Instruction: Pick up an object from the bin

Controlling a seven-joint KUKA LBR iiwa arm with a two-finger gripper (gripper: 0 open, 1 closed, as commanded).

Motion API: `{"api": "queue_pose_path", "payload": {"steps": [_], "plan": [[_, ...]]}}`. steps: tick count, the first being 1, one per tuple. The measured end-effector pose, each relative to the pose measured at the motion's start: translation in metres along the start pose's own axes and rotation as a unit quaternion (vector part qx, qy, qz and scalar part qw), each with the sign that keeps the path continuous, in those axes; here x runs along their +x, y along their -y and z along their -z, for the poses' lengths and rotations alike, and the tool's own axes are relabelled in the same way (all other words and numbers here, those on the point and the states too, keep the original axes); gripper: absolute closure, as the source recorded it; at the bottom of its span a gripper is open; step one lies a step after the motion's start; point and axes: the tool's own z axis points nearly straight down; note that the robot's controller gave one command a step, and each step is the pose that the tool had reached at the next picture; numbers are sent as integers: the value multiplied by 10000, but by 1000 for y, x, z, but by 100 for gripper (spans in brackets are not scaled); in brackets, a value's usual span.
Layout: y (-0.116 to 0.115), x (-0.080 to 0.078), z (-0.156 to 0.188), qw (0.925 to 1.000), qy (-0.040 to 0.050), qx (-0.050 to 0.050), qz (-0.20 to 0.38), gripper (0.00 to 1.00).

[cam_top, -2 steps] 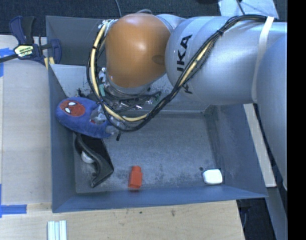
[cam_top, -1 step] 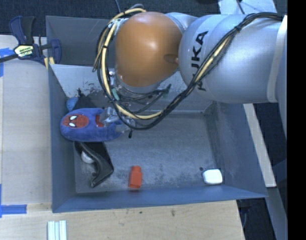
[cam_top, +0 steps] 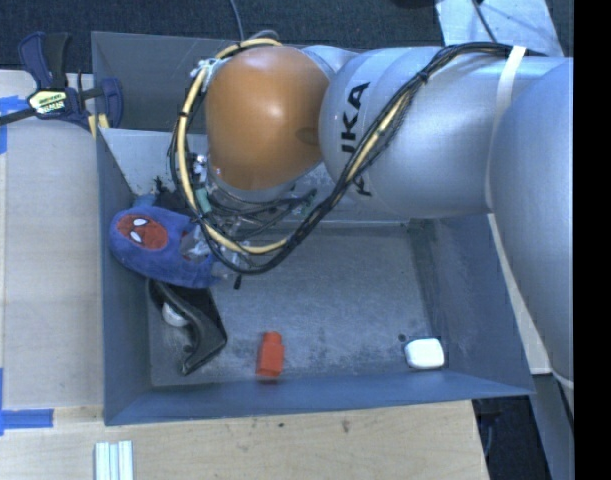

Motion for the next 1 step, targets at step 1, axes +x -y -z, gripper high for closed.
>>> {"api": "queue_pose_path", "payload": {"steps": [1], "plan": [[12, -4, 35, 9963, 25, 35, 862, 100]]}}
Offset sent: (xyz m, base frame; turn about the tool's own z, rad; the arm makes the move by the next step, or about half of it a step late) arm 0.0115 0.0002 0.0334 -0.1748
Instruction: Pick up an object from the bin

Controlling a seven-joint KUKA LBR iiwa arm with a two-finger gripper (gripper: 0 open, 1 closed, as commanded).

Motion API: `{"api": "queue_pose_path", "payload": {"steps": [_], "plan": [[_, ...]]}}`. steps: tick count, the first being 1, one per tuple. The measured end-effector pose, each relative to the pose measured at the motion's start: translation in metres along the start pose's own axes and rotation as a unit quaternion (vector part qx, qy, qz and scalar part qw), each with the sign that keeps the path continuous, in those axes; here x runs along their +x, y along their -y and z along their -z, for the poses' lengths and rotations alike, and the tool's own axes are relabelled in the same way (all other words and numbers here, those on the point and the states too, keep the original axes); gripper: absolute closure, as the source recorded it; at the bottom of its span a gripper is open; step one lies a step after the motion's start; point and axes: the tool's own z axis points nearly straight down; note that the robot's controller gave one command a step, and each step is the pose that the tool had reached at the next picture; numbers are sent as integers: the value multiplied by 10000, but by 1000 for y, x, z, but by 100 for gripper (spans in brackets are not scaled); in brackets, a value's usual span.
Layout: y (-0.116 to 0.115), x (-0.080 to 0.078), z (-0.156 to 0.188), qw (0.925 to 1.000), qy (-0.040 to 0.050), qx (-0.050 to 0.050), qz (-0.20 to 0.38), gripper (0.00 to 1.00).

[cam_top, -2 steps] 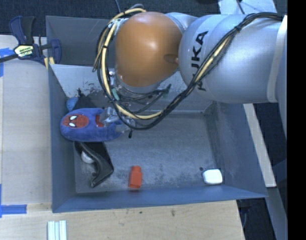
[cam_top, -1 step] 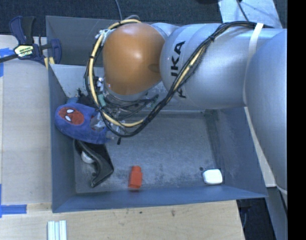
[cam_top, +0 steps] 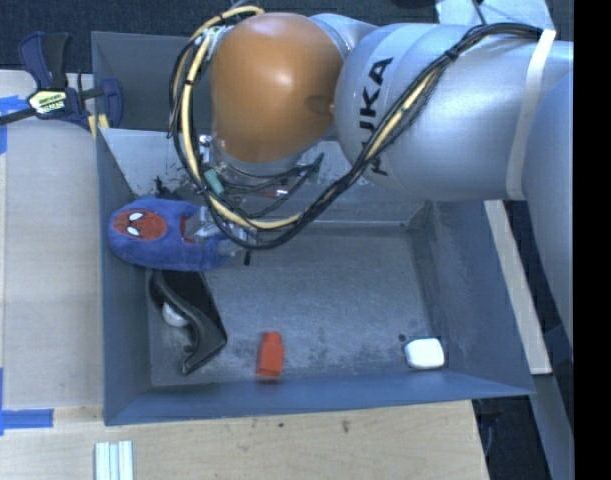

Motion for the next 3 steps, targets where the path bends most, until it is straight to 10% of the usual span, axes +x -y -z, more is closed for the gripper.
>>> {"api": "queue_pose_path", "payload": {"steps": [1, 2, 3], "plan": [[-38, 71, 6, 9932, -23, -30, 1160, 100], [-2, 15, -44, 9967, -18, -34, 812, 100], [-1, 25, -14, 9692, -19, -8, -2464, 100]]}}
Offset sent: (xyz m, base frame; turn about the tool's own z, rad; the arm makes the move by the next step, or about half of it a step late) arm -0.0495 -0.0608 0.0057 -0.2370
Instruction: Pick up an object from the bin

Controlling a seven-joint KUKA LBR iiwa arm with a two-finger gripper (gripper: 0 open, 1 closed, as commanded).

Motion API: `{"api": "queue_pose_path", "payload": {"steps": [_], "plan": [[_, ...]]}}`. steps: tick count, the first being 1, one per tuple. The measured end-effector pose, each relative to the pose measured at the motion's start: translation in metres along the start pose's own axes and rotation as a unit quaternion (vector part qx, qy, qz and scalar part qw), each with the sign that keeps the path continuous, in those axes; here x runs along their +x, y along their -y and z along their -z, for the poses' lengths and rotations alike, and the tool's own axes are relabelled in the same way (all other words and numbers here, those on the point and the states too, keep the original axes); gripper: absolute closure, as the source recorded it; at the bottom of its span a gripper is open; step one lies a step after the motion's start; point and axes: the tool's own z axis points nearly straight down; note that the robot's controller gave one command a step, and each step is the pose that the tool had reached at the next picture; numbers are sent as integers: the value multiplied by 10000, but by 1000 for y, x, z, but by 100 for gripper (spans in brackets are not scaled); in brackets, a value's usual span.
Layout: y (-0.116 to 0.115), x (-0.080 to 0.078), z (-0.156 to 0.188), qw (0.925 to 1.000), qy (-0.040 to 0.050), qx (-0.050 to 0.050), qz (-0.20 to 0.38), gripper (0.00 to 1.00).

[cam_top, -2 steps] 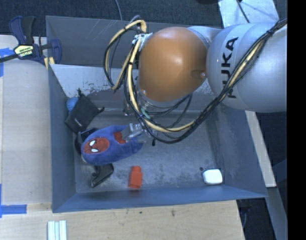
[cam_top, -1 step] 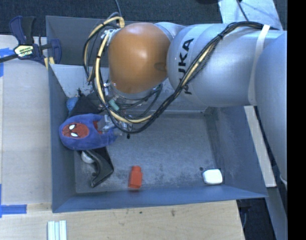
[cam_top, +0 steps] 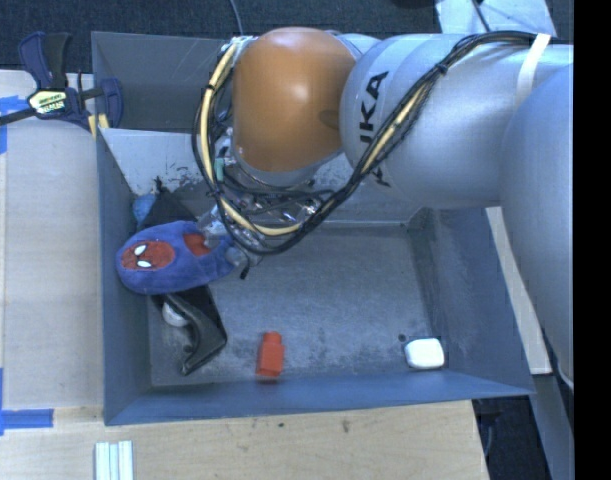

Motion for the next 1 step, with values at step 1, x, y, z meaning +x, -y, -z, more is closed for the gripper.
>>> {"api": "queue_pose_path", "payload": {"steps": [1], "plan": [[-31, -23, 124, 10000, 51, 19, 38, 100]]}}
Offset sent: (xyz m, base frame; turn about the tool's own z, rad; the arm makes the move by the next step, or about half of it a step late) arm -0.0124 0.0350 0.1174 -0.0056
